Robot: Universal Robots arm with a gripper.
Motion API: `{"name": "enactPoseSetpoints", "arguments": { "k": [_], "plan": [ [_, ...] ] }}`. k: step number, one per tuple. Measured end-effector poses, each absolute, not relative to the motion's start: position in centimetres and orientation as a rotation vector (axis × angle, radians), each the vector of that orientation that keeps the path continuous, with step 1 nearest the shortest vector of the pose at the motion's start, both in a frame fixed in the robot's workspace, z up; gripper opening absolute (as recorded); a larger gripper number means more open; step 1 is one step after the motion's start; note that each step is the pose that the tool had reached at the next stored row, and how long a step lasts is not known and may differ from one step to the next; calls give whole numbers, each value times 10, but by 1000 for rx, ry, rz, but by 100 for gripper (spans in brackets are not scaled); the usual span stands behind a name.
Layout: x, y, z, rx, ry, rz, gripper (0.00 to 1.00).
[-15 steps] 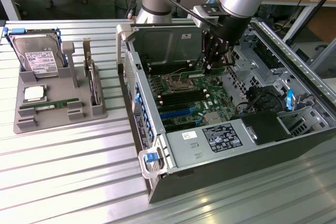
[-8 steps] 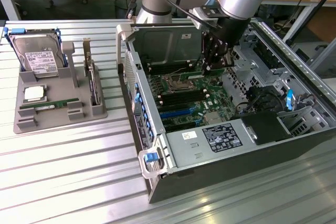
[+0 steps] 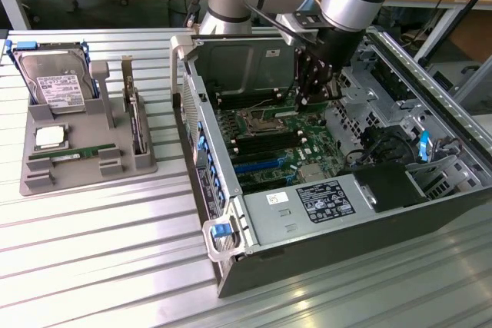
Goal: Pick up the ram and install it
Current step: 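Insert the ram into the slot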
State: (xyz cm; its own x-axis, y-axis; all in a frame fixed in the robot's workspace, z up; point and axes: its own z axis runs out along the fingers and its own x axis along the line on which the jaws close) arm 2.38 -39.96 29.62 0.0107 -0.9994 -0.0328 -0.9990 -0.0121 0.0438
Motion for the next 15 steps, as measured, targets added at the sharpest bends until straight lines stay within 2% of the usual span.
{"name": "enactPoseSetpoints", "arguments": {
  "k": [15],
  "plan": [
    [24, -400, 289, 2228, -2202, -85, 13]
  ]
}}
